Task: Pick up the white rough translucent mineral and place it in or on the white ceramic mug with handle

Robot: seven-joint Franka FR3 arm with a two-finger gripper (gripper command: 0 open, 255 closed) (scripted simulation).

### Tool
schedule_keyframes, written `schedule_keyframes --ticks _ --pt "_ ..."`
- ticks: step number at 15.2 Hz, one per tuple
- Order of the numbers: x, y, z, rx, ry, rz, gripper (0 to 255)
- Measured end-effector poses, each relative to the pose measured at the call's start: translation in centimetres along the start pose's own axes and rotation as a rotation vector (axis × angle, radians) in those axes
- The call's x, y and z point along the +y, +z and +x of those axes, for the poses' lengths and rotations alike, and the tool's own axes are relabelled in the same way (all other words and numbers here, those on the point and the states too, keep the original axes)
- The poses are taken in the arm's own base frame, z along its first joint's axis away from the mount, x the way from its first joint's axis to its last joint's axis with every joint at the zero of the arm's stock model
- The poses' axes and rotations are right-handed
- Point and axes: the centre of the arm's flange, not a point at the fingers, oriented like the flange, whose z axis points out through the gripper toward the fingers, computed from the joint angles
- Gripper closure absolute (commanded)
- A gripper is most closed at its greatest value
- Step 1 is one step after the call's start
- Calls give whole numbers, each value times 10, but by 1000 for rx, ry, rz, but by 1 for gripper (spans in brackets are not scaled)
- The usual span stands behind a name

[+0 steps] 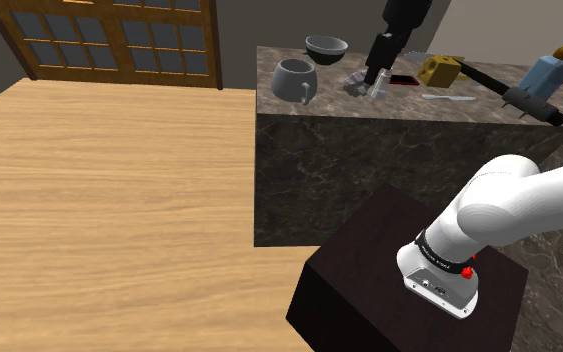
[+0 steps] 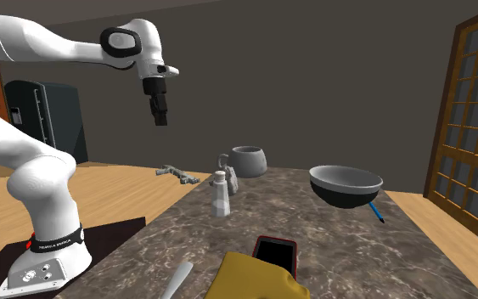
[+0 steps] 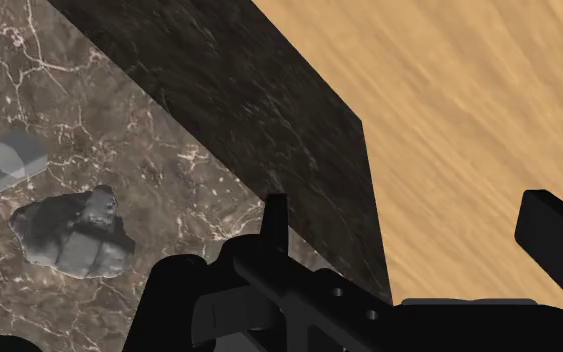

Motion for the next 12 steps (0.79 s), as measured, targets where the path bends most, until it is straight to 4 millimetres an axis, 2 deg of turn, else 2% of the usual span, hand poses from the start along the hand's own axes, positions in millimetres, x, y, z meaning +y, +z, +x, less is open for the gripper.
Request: schedule_keyframes --ticks 1,3,5,12 --pt "0 0 0 0 0 0 0" --pt "17 6 -2 8 -43 11 0" --pt "42 14 -7 19 -111 27 0" --pt "134 47 1 65 -380 89 0"
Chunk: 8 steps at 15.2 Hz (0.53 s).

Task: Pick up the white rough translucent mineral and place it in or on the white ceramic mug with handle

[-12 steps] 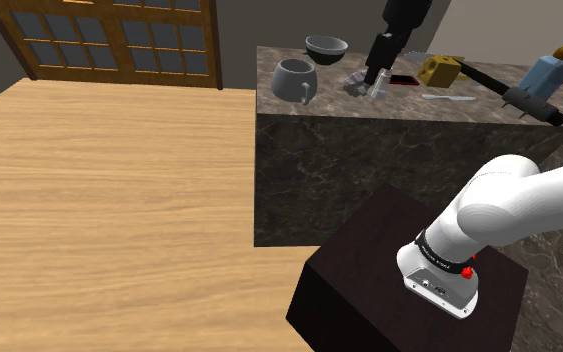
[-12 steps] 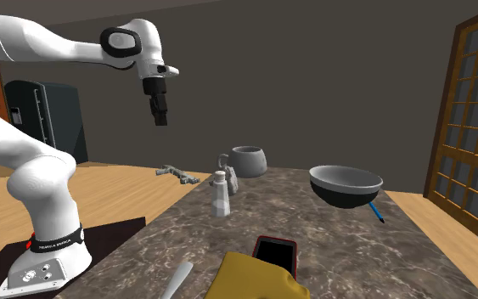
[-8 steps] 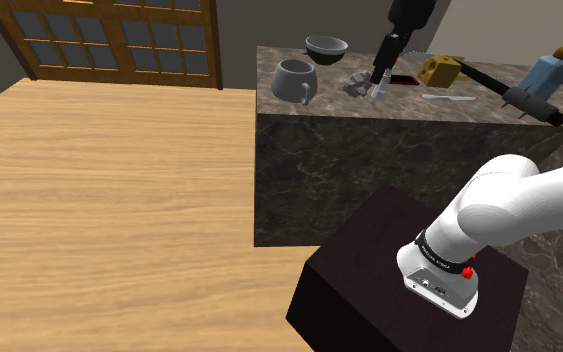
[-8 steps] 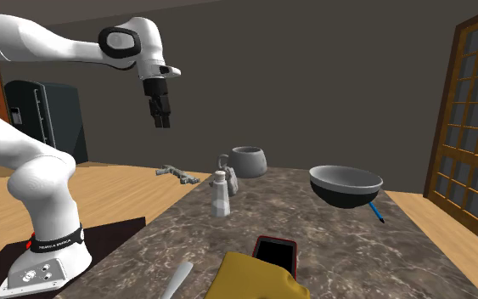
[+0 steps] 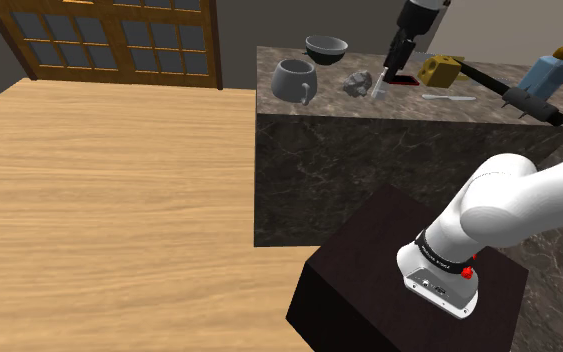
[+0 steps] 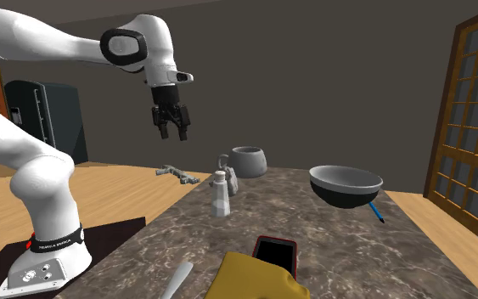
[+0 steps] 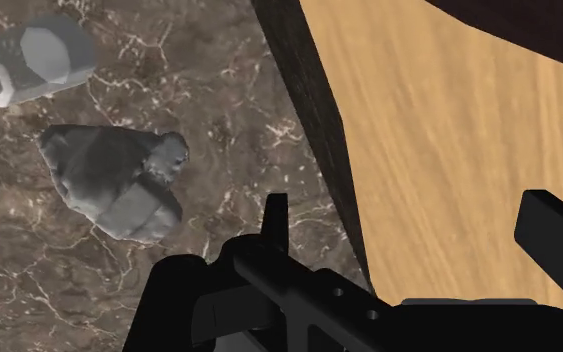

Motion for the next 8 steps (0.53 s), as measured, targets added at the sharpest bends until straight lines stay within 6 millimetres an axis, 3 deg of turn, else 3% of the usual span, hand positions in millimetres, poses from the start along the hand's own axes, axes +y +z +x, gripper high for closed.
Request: schedule_keyframes --ticks 3,8 --pt "42 10 -7 20 -116 27 0" --pt "114 31 -1 52 -310 71 0"
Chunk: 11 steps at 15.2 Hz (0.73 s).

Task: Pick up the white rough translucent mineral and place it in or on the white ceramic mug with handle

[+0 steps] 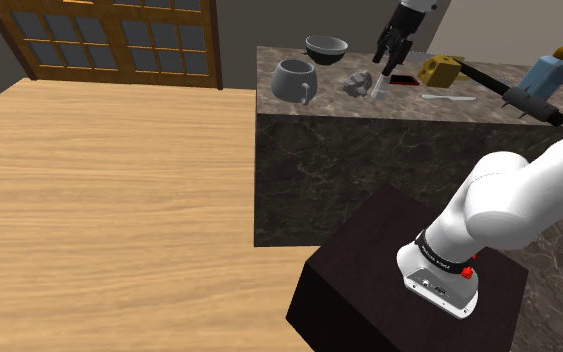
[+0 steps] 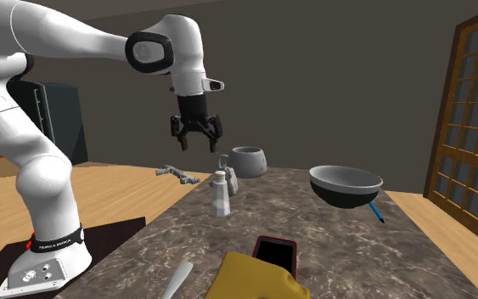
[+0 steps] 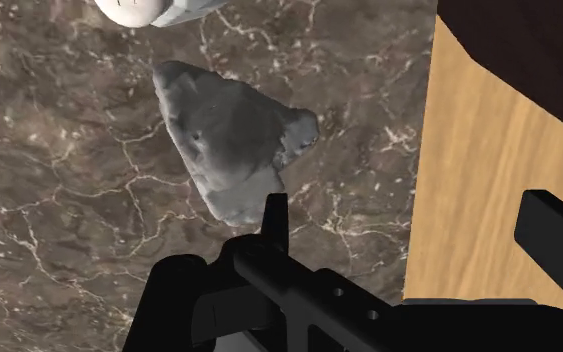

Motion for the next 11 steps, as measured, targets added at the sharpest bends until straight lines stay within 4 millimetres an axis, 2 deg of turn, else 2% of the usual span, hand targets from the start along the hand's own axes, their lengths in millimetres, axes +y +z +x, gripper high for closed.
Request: schedule_keyframes --ticks 4,6,11 --pt "59 19 -7 24 -152 35 0" --pt "78 27 -7 35 -219 51 0" --pt "87 50 -5 39 -251 54 0"
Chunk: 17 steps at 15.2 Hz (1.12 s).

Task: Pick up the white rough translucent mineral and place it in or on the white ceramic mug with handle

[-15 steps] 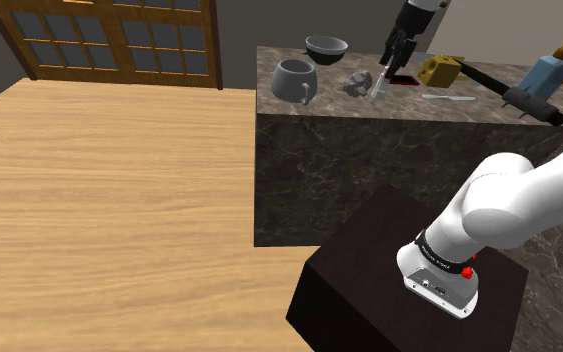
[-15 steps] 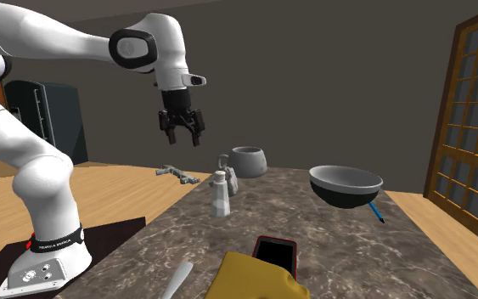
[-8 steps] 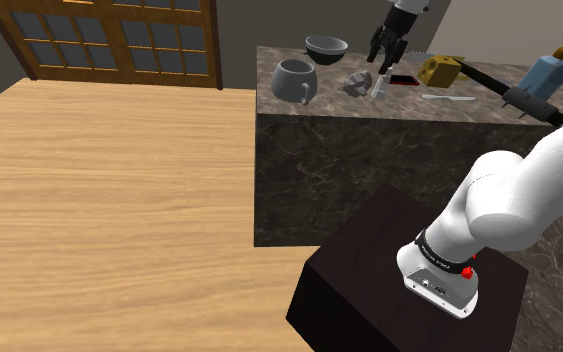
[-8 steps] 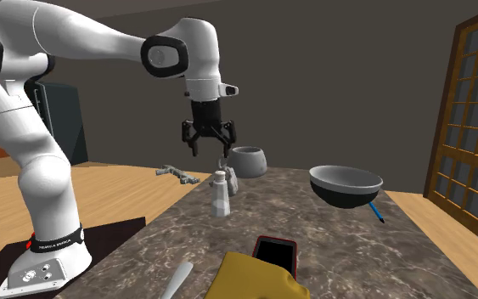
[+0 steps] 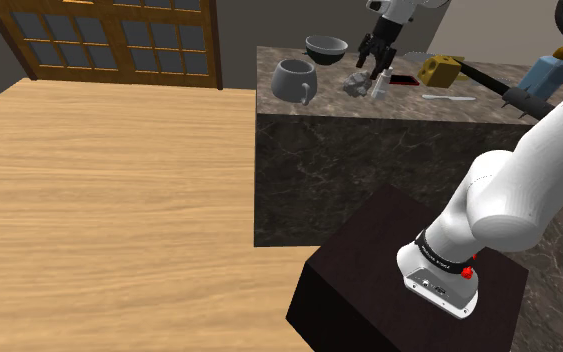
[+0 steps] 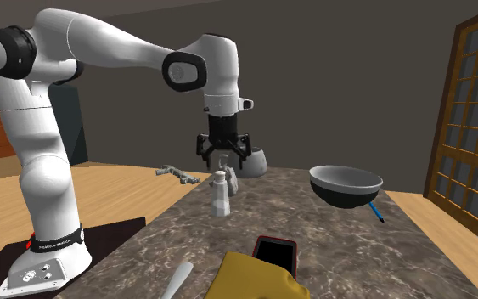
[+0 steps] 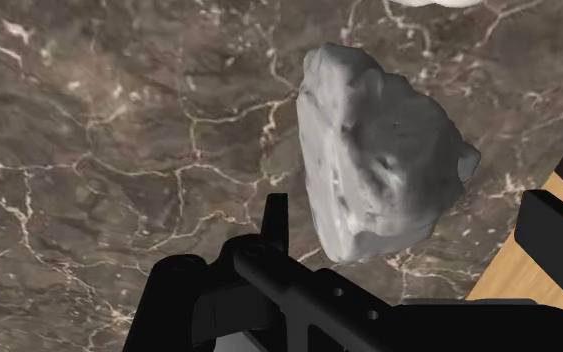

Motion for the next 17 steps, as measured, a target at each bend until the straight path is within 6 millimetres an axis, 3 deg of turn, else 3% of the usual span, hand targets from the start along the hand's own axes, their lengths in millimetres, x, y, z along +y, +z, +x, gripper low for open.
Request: schedule_keyframes --ticks 3,9,10,17 --pt "1 15 0 0 -1 0 0" --pt "0 19 0 0 -1 0 0" --pt "0 19 0 0 -1 0 255" --pt "0 18 -1 1 -1 -2 255"
